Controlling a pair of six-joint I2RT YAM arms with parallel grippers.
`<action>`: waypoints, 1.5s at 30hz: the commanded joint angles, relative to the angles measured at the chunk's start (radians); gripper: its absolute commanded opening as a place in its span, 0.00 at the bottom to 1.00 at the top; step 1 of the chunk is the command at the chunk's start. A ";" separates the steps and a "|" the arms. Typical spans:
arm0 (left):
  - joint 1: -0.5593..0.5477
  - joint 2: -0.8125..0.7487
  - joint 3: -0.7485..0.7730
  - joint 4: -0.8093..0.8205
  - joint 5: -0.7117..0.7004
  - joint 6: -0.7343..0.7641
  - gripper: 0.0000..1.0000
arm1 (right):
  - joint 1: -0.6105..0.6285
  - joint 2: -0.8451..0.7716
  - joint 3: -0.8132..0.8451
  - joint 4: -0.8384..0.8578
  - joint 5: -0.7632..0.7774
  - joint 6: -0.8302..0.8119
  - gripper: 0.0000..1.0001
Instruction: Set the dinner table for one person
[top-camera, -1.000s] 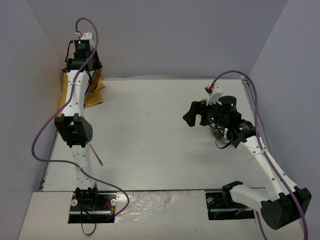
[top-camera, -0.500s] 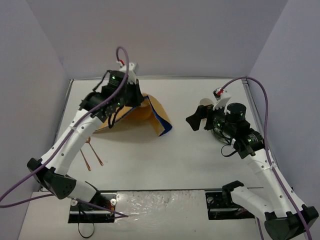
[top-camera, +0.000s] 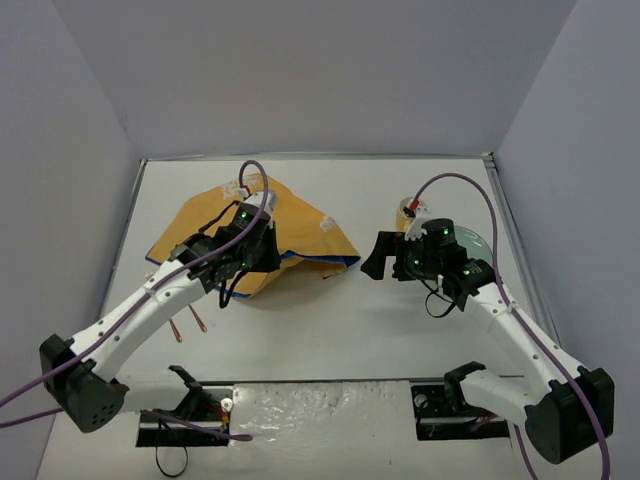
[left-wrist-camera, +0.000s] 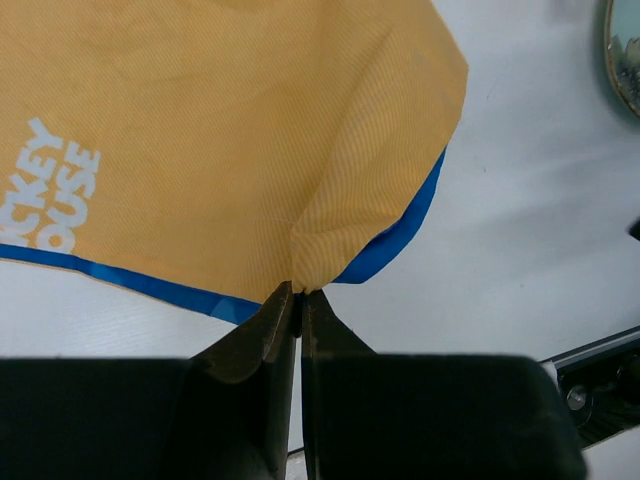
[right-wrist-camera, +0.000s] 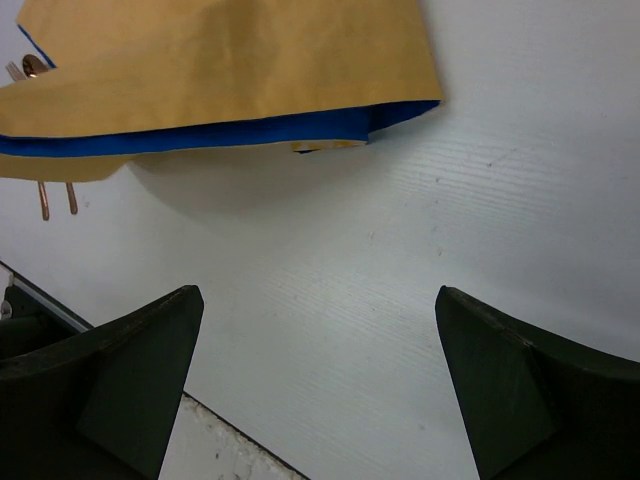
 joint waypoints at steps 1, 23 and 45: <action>-0.007 -0.104 0.039 -0.065 -0.097 -0.009 0.00 | 0.017 0.070 0.031 0.051 0.062 0.048 0.98; -0.008 -0.070 0.410 -0.252 -0.154 0.078 0.00 | 0.176 0.409 -0.016 0.387 0.039 0.097 0.90; -0.004 0.101 0.777 -0.279 -0.211 0.195 0.00 | 0.299 0.274 -0.185 0.709 -0.048 0.108 1.00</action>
